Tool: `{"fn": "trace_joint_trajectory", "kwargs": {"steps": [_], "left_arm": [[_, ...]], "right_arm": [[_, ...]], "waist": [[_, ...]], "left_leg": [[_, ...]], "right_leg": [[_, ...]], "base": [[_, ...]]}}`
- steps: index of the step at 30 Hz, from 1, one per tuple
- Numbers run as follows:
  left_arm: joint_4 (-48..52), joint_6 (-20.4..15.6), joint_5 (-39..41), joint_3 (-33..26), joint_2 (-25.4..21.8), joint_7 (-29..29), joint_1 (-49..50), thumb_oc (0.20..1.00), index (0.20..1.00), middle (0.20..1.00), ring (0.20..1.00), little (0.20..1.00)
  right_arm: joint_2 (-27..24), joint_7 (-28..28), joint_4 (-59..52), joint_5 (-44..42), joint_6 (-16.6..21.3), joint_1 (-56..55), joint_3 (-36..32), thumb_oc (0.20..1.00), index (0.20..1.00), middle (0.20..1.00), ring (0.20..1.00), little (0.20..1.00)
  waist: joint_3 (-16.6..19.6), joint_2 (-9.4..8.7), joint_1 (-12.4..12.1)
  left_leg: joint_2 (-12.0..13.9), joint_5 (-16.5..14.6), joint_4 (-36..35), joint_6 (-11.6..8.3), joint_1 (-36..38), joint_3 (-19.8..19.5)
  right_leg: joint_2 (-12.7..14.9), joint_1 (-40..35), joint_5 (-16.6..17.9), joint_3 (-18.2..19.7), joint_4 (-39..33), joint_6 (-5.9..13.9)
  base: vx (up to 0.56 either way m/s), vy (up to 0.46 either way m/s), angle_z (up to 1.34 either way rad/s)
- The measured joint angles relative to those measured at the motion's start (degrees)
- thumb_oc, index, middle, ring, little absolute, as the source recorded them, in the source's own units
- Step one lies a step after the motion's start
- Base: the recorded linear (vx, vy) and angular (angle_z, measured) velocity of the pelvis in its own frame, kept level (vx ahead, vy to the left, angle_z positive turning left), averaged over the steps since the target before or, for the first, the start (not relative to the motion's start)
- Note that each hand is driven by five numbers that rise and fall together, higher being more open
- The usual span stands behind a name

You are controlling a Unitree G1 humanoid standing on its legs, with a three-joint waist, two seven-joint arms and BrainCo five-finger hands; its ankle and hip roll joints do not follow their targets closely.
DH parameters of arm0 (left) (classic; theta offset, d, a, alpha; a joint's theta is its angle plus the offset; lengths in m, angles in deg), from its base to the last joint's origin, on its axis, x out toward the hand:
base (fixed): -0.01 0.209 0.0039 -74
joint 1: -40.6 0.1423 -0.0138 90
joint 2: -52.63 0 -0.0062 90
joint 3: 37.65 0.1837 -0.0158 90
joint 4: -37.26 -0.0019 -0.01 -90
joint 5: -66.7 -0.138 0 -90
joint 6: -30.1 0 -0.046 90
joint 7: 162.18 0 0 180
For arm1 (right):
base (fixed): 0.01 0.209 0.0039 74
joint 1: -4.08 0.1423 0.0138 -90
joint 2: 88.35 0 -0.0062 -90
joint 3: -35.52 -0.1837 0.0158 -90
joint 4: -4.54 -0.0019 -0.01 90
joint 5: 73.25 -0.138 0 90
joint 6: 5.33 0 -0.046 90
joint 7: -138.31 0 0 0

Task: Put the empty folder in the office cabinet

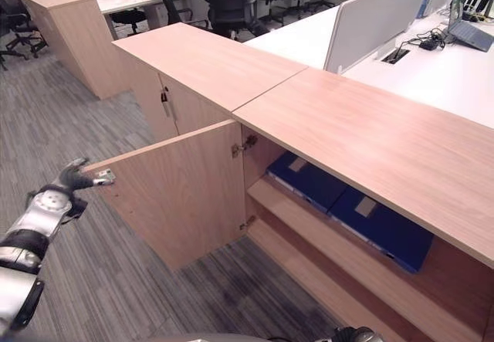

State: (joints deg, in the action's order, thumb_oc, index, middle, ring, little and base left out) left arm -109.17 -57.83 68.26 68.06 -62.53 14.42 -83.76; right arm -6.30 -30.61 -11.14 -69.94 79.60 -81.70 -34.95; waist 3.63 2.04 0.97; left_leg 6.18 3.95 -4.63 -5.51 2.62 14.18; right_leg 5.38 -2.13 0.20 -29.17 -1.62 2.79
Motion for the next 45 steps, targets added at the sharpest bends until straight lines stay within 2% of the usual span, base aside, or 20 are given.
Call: {"fn": "trace_joint_trajectory", "kwargs": {"steps": [8,15,18,25,28,31,33,34,36,37,40,43,45], "left_arm": [[-0.9,0.1,4.8,0.7,1.1,0.2,-1.3,1.0,1.0,1.0,1.0,1.0],[-0.9,0.2,4.6,3.5,2.7,-0.9,-1.4,1.0,1.0,1.0,1.0,1.0],[-0.9,0.5,2.6,5.1,2.7,-1.2,-1.7,1.0,1.0,1.0,1.0,1.0],[-2.8,0.9,-7.0,8.6,7.1,-1.6,-1.7,1.0,1.0,1.0,1.0,1.0],[-1.7,2.4,-11.7,11.8,7.4,-1.4,-1.7,1.0,1.0,1.0,1.0,1.0],[3.0,3.9,-13.6,13.5,7.1,0.6,-0.8,1.0,1.0,1.0,1.0,1.0],[10.2,4.7,-14.4,13.5,6.4,3.2,1.6,1.0,1.0,1.0,1.0,1.0],[20.3,6.2,-14.3,13.5,3.6,5.8,6.0,1.0,1.0,1.0,1.0,1.0],[29.6,6.0,-14.3,13.4,2.1,8.2,9.8,1.0,1.0,1.0,1.0,1.0],[34.8,4.6,-13.4,13.3,2.1,10.8,12.1,1.0,1.0,1.0,1.0,1.0],[45.7,3.9,-5.2,13.3,3.4,16.1,16.4,1.0,1.0,1.0,1.0,1.0],[51.6,3.1,2.4,13.9,6.6,20.3,20.8,1.0,1.0,1.0,1.0,1.0],[55.2,2.7,7.4,16.3,7.8,22.8,23.2,1.0,1.0,1.0,1.0,1.0]], "right_arm": [[-0.4,-0.1,0.0,-0.2,-0.1,-1.1,-0.1,1.0,1.0,1.0,1.0,1.0],[-0.5,-0.4,0.0,-1.2,-0.1,-1.7,-0.1,1.0,1.0,1.0,1.0,1.0],[-0.5,-0.6,0.0,-1.2,-0.1,-1.7,0.0,1.0,1.0,1.0,1.0,1.0],[-0.4,-0.5,-0.1,-0.9,-0.1,-1.8,0.5,1.0,1.0,1.0,1.0,1.0],[-0.3,-0.4,0.0,0.3,-0.3,-1.8,1.3,1.0,1.0,1.0,1.0,1.0],[-0.4,-0.2,0.1,0.7,-0.3,-1.9,1.8,1.0,1.0,1.0,1.0,1.0],[-0.5,0.1,0.1,0.9,-0.5,-1.9,1.7,1.0,1.0,1.0,1.0,1.0],[-0.5,0.2,0.1,1.6,-0.3,-1.9,1.4,1.0,1.0,1.0,1.0,1.0],[-0.2,0.2,0.5,2.4,-0.2,-2.3,0.7,1.0,1.0,1.0,1.0,1.0],[-0.1,0.1,0.8,2.4,-0.3,-2.4,0.5,1.0,1.0,1.0,1.0,1.0],[1.1,0.1,0.7,2.3,0.0,-2.2,0.1,1.0,1.0,1.0,1.0,1.0],[3.3,0.1,2.6,2.1,0.3,-2.1,-1.4,1.0,1.0,1.0,1.0,1.0],[5.0,0.1,3.1,-0.3,0.4,-2.0,-2.9,1.0,1.0,1.0,1.0,1.0]], "waist": [[0.5,0.63,0.0],[0.6,0.54,-0.2],[0.9,0.52,-0.5],[2.6,0.06,-1.4],[2.7,0.0,-1.6],[2.7,-0.09,-2.6],[2.7,-0.17,-3.7],[2.7,-0.38,-4.5],[2.6,-1.08,-5.2],[2.6,-1.5,-5.9],[2.2,-2.41,-6.0],[1.5,-3.12,-5.7],[0.0,-3.51,-4.5]], "left_leg": [[-0.1,-0.1,0.2,0.1,0.1,0.7],[-0.6,-0.3,0.7,0.42,0.0,0.9],[-0.9,-0.4,0.7,0.64,-0.1,1.0],[-1.9,-1.0,1.5,1.43,-0.2,1.3],[-2.0,-1.3,1.6,1.89,-0.4,1.3],[-2.5,-1.6,1.6,1.72,-0.9,1.3],[-3.0,-1.4,1.6,1.84,-1.6,1.0],[-3.2,-1.4,1.5,1.86,-1.7,1.2],[-3.6,-1.2,1.4,2.01,-1.9,0.8],[-4.0,-0.9,1.0,2.47,-1.9,0.5],[-4.6,-0.9,0.3,2.53,-1.7,0.5],[-5.1,-0.5,-0.3,2.53,-1.3,0.4],[-5.1,-0.4,-0.3,2.55,-1.2,0.3]], "right_leg": [[0.5,0.9,0.0,0.8,0.9,0.03],[1.1,1.3,0.0,1.2,2.1,0.07],[1.6,1.9,-0.2,1.5,2.6,0.59],[2.8,2.1,0.0,1.9,3.3,1.29],[3.2,2.3,0.1,1.9,3.5,1.54],[3.9,3.1,0.0,2.2,4.4,1.74],[4.1,3.7,0.3,2.7,4.3,2.09],[4.2,3.9,0.6,3.4,4.1,2.42],[4.6,3.9,0.8,3.2,3.9,2.69],[4.9,3.8,0.9,3.3,3.9,2.96],[5.2,3.3,1.9,3.5,2.3,4.15],[5.2,2.6,2.6,3.7,0.9,4.45],[5.2,2.0,3.0,3.6,-0.3,4.49]], "base": [[0.0,0.012,-0.05],[0.0,0.002,-0.02],[0.0,0.0,-0.01],[-0.03,0.0,0.0],[0.0,0.0,0.0],[0.0,0.0,0.02],[-0.01,-0.001,0.09],[0.0,-0.003,0.08],[0.0,-0.003,0.14],[0.0,-0.001,0.13],[0.0,0.0,0.02],[0.0,0.003,0.01],[0.0,0.0,0.0]]}}
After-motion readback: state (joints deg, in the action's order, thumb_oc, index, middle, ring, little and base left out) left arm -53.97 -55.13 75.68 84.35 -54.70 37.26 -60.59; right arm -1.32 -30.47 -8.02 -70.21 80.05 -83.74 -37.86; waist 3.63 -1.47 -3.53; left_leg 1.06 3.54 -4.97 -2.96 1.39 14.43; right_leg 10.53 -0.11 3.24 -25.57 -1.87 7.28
